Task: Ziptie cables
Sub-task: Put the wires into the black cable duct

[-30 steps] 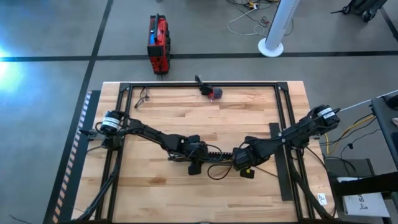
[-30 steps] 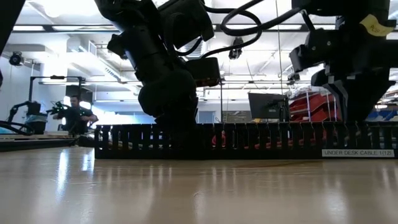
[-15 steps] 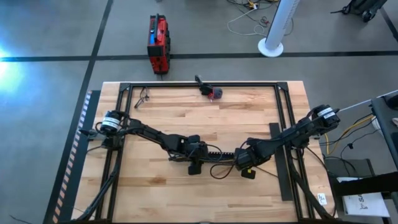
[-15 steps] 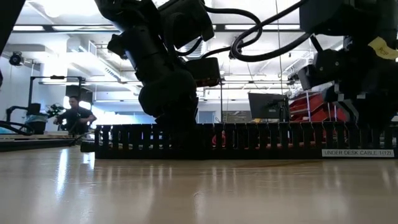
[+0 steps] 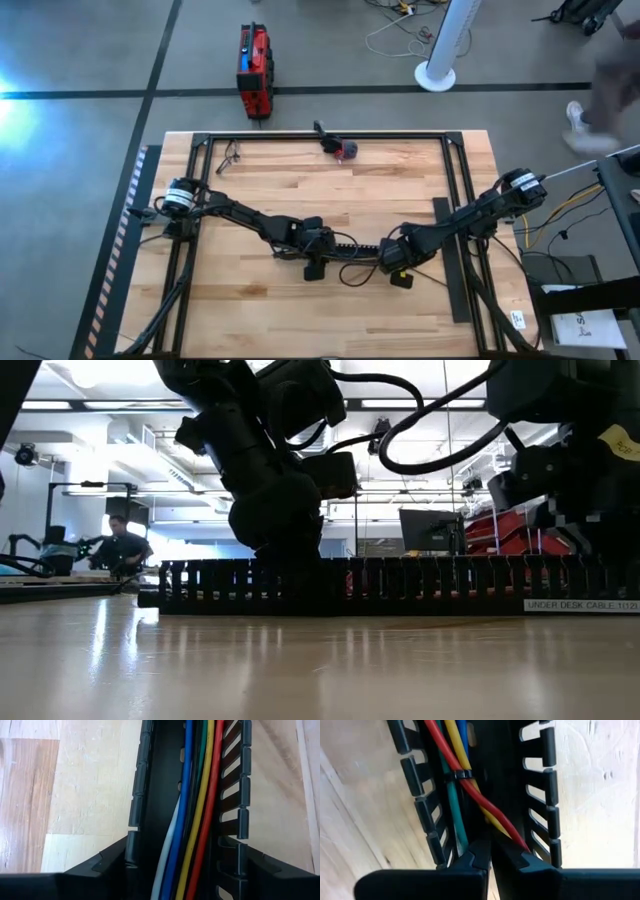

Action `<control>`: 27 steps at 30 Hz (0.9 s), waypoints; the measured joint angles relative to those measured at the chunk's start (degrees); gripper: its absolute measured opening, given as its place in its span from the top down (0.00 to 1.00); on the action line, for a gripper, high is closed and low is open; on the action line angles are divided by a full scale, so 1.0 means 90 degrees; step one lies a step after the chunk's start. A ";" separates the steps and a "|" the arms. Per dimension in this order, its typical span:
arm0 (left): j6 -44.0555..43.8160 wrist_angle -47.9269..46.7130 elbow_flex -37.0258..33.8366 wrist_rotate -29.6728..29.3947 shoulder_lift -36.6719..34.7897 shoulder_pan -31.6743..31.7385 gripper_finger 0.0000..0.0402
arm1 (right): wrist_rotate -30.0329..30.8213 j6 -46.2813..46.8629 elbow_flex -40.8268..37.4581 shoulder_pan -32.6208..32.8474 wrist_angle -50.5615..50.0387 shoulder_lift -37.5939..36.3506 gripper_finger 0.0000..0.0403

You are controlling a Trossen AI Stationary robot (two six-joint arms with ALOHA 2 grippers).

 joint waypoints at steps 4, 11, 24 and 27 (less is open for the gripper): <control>0.0006 -0.0010 0.0002 0.0002 0.0000 0.0000 0.41 | -0.0013 0.0002 -0.0003 0.0054 -0.0070 0.0000 1.00; 0.0031 -0.0160 0.0000 -0.0002 -0.0009 0.0000 0.43 | -0.0301 0.0068 -0.0051 0.0136 -0.0557 0.0000 1.00; 0.0043 -0.0209 0.0002 -0.0005 -0.0010 -0.0002 0.42 | -0.0153 0.0118 0.0117 0.0190 -0.0970 -0.0282 1.00; 0.0102 -0.0206 0.0000 -0.0005 -0.0010 -0.0002 0.42 | 0.0049 0.0118 0.0303 0.0198 -0.1247 -0.0395 1.00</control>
